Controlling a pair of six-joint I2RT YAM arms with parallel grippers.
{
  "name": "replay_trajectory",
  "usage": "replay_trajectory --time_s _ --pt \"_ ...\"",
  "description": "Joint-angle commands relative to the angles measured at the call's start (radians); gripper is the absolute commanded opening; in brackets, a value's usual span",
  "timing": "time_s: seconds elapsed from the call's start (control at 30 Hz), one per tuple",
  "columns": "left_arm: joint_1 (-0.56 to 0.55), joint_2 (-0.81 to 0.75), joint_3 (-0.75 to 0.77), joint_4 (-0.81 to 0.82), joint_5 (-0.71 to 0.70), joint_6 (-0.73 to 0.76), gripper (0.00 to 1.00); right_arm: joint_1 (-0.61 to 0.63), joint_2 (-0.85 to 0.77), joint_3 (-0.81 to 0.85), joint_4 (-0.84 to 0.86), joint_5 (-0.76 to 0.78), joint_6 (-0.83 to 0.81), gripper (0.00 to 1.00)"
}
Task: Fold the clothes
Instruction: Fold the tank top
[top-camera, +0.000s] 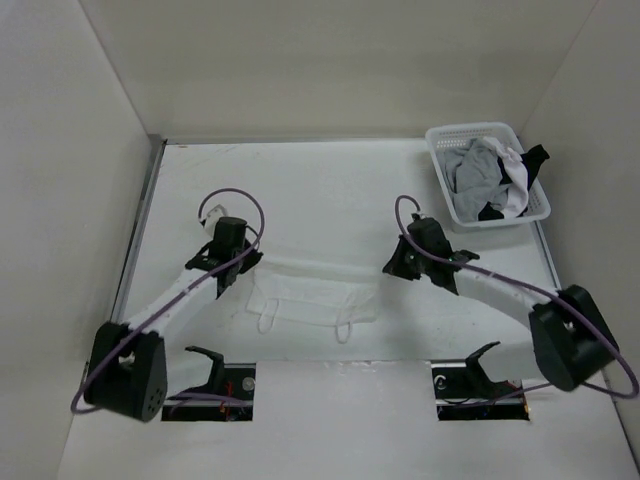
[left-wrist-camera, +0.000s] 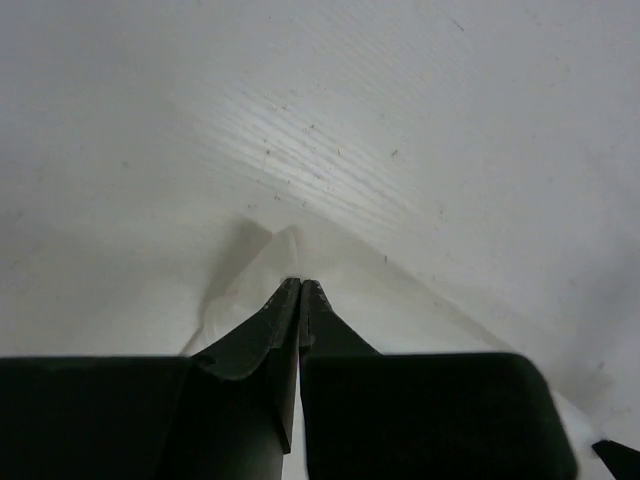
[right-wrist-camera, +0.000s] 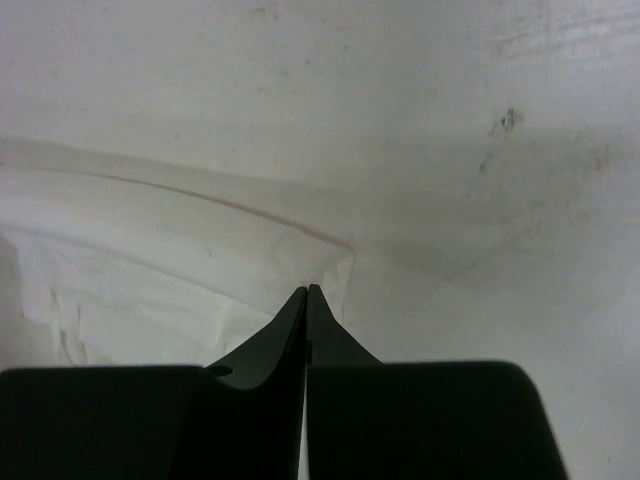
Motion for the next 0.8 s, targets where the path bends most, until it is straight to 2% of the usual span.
replay_trajectory --time_s 0.0,0.1,0.23,0.33,0.5,0.77 --pt "0.012 0.135 0.065 0.282 0.023 -0.033 0.00 -0.062 0.137 0.122 0.184 -0.071 -0.037 0.02" --pt "0.030 0.279 0.158 0.347 0.050 -0.050 0.00 -0.097 0.255 0.215 0.189 -0.079 -0.049 0.01" --pt "0.070 0.321 0.215 0.376 0.095 -0.062 0.00 -0.116 0.298 0.285 0.181 -0.079 -0.054 0.01" --pt "0.090 0.249 0.177 0.377 0.110 -0.071 0.01 -0.107 0.251 0.257 0.174 -0.066 -0.060 0.01" --pt "0.115 0.093 0.025 0.376 0.145 -0.079 0.03 -0.056 0.126 0.125 0.181 -0.025 -0.043 0.02" --pt "0.247 -0.120 -0.187 0.353 0.262 -0.098 0.03 0.039 -0.076 -0.033 0.149 0.015 0.004 0.03"
